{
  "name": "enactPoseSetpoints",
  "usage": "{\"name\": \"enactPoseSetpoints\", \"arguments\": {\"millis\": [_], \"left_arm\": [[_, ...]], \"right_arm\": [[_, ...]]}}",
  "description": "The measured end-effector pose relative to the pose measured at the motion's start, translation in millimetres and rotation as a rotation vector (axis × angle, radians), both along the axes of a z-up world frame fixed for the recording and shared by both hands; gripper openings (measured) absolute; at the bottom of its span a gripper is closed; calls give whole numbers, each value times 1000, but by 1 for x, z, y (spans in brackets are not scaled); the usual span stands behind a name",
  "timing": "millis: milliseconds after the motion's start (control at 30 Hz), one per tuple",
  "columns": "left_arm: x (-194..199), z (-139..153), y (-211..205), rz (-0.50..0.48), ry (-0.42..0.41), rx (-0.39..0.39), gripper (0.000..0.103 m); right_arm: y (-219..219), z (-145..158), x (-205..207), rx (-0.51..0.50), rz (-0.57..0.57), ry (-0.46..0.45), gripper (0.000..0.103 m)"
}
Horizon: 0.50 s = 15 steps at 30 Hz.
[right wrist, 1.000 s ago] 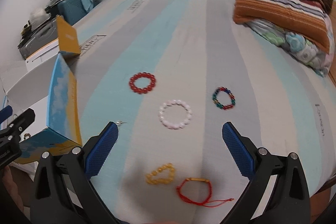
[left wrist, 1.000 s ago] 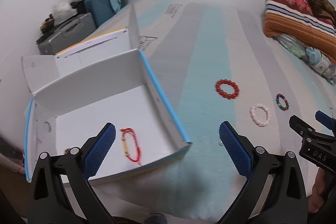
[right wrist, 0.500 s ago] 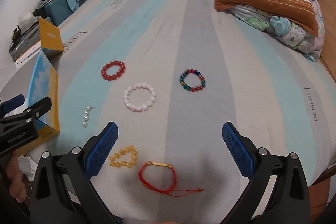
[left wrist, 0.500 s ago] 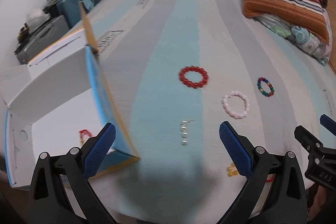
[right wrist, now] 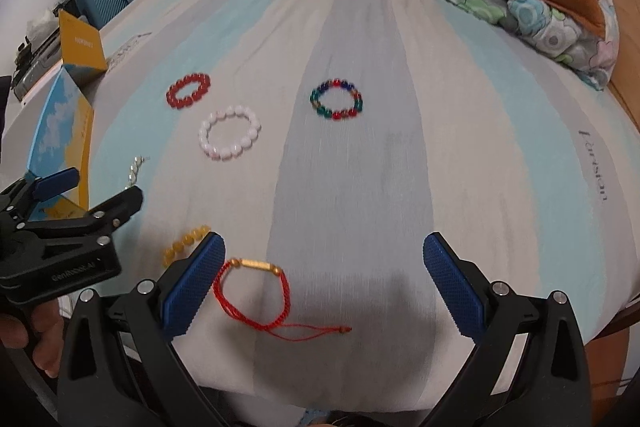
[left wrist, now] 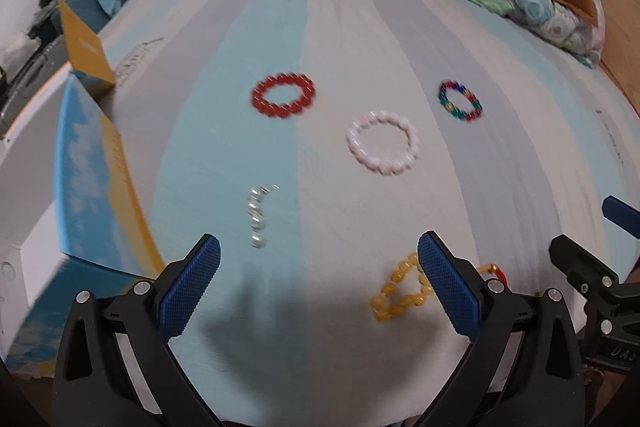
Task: Organize jewelry
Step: 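Move both tools back over the remaining bracelets on the bed, then grasp the yellow amber bracelet with the left tool while the right tool grasps the red beaded gold-bar bracelet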
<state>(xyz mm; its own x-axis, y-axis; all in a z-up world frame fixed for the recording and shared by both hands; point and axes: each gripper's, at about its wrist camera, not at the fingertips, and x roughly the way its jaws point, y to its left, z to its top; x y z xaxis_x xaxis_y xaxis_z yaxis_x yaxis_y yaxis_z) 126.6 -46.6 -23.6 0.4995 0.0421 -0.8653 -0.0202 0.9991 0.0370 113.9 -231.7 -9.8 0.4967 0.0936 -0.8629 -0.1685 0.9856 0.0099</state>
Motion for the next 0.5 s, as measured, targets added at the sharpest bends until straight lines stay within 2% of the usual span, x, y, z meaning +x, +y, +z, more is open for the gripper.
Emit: {"name": "enactPoseSetpoints", "arguments": {"millis": [267, 433, 500], "left_arm": [[0, -21, -6, -19, 36, -13, 97], [1, -35, -5, -17, 68, -17, 94], [2, -40, -4, -15, 82, -20, 89]], "right_arm": [[1, -20, -2, 18, 27, 58, 95], [5, -32, -1, 19, 52, 94, 86], [6, -36, -1, 19, 58, 108, 82]]}}
